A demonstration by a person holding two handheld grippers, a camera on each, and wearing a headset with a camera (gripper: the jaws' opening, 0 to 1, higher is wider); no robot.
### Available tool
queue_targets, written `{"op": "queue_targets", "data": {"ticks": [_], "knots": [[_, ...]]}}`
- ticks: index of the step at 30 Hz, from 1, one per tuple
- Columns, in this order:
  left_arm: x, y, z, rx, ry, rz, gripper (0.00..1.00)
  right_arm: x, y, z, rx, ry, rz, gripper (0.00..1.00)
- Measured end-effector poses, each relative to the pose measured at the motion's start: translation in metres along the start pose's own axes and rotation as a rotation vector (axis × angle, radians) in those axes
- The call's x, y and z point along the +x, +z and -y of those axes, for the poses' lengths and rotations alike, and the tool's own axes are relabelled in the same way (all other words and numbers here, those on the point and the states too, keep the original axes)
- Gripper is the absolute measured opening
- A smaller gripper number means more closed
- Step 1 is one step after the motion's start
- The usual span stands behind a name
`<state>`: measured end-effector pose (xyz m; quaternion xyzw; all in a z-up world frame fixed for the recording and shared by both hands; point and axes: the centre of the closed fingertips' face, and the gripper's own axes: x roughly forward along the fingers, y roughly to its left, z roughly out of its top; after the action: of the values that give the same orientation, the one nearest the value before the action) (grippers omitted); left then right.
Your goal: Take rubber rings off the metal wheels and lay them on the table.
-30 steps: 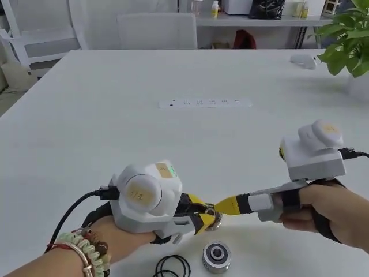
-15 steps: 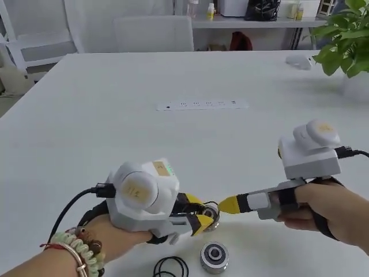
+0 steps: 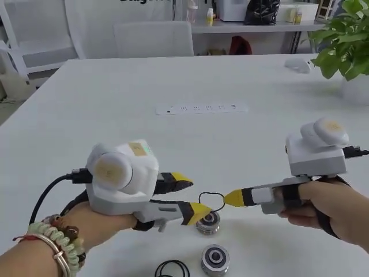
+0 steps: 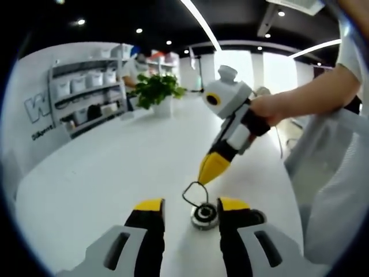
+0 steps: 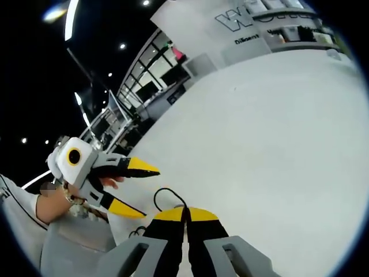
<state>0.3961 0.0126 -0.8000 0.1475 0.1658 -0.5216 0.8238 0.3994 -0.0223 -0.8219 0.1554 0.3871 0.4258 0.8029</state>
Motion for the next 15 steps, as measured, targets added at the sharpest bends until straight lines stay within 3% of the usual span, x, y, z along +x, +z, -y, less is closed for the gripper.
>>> {"op": "queue_targets", "data": {"ticks": [15], "knots": [[-0.012,0.02,0.008,0.02,-0.055,0.026,0.5,-0.013,0.022,-0.005,0.009,0.004,0.085,0.0]]}}
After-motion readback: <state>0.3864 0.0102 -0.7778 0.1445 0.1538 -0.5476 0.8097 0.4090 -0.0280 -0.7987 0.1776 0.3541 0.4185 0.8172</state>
